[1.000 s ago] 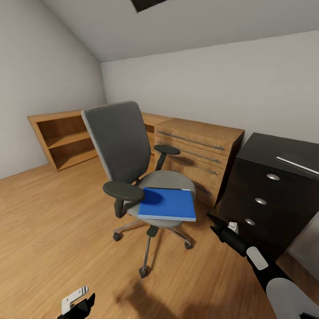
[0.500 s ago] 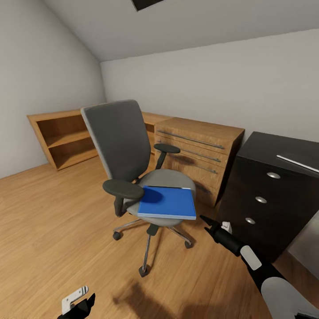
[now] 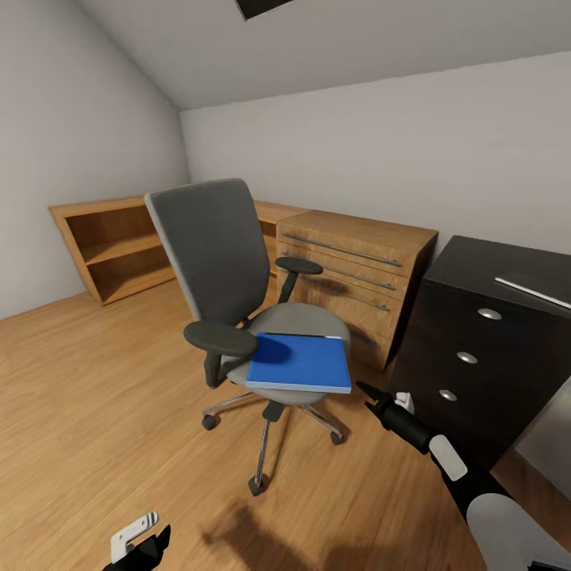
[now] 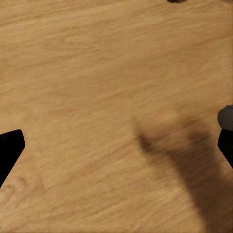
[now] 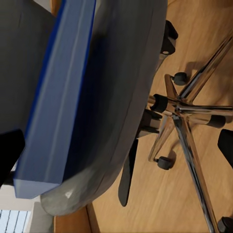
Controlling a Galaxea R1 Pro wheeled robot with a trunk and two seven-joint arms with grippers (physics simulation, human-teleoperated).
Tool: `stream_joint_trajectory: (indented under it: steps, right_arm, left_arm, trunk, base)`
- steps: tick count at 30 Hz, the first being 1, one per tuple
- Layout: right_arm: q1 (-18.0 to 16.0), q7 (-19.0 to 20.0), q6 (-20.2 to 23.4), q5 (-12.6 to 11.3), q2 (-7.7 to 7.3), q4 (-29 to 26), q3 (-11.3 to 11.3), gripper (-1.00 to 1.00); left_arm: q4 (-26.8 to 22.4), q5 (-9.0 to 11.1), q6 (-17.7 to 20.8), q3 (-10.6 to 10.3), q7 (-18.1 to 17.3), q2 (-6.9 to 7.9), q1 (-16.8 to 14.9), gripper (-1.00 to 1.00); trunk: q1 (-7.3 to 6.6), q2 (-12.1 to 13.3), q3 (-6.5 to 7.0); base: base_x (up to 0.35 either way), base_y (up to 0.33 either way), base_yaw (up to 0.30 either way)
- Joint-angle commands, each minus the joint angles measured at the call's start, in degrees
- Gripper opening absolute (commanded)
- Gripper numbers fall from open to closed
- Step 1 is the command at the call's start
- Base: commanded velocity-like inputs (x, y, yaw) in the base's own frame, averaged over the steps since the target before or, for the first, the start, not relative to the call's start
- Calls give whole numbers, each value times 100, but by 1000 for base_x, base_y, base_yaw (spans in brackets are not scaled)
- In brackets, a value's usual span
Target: In the bedroom, organize the workspace by keeping the computer under the desk, ensuring the monitor is on the desk, placing the keyboard on the desk next to the monitor, placing the mouse on the desk next to the keyboard, moving the folder from the swivel chair onto the desk next to the mouse, stacking the notebook on top of the folder with the pen on top of the notebook, and positioning the swivel chair next to the desk.
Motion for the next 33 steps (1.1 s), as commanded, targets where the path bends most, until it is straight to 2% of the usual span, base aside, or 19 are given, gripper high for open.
stream_joint_trajectory:
  steps: [1, 7, 20, 28, 33]
  right_arm:
    - [-4, 7, 45, -32, 1, -1, -16, 100]
    - [-2, 7, 47, -34, -2, -4, -17, 100]
    - [-4, 7, 50, -34, -4, -5, -17, 100]
    - [-4, 7, 50, -34, -2, -1, -11, 100]
    - [0, 7, 46, -34, 0, 3, 74, 100]
  left_arm:
    - [-6, 58, 10, -7, 14, 0, -1, 100]
    - [-6, 58, 10, -6, 13, -1, -1, 100]
    - [-6, 58, 10, -6, 12, -1, -1, 100]
    - [-6, 58, 10, -6, 12, -1, -1, 100]
    - [-6, 57, 10, -6, 12, 6, -1, 100]
  trunk:
    - [-1, -2, -5]
    - [-1, -2, -5]
    - [-287, 519, 228]
    - [-287, 519, 228]
    - [-287, 519, 228]
  base:
    - [0, 0, 0]
    - [0, 0, 0]
    - [0, 0, 0]
    - [0, 0, 0]
    - [0, 0, 0]
